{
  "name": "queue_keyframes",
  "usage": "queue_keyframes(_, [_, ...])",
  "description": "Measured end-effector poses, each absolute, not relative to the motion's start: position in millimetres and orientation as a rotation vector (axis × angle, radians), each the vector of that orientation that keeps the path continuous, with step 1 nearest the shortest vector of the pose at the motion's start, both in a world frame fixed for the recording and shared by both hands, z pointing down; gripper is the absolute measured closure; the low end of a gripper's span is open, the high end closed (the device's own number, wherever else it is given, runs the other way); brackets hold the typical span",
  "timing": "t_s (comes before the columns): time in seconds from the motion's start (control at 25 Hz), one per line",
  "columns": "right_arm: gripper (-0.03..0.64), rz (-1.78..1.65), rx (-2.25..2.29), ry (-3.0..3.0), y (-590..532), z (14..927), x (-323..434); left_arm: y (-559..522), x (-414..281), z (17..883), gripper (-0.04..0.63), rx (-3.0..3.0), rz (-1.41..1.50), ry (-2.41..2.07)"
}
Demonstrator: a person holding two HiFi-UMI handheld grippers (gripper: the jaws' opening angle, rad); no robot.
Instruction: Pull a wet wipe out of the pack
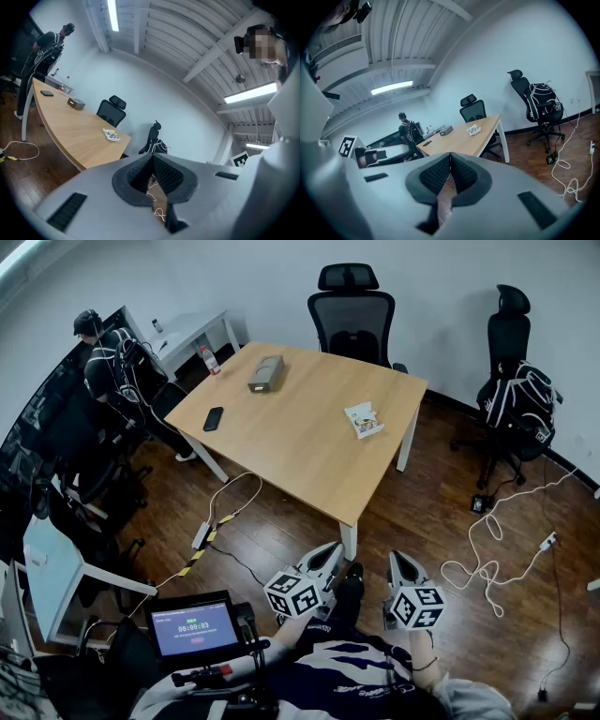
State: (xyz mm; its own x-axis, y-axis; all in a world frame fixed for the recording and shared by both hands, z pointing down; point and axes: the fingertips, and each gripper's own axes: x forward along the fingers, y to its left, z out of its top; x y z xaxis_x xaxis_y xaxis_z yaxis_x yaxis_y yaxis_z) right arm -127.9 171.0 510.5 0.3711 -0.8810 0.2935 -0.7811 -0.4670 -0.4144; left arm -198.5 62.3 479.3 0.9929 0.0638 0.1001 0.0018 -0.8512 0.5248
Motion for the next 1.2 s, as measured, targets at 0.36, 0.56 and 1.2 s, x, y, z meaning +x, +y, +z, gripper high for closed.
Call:
queue_keyframes(0.36, [0.626, -0.755, -2.467, 1.474, 118, 525, -30, -2, -90, 494, 0.595, 2.568, 0.166, 0.091])
queue_keyframes(0.56, [0.626, -0.757, -2.495, 1.441, 76, 523, 40, -59, -20, 492, 0.595, 2.585, 0.152, 0.094])
queue_keyframes(1.2, [0.624, -0.901, -2.52, 1.54, 5, 550, 142, -134, 79, 552, 0.595, 2.447, 0.207, -0.014])
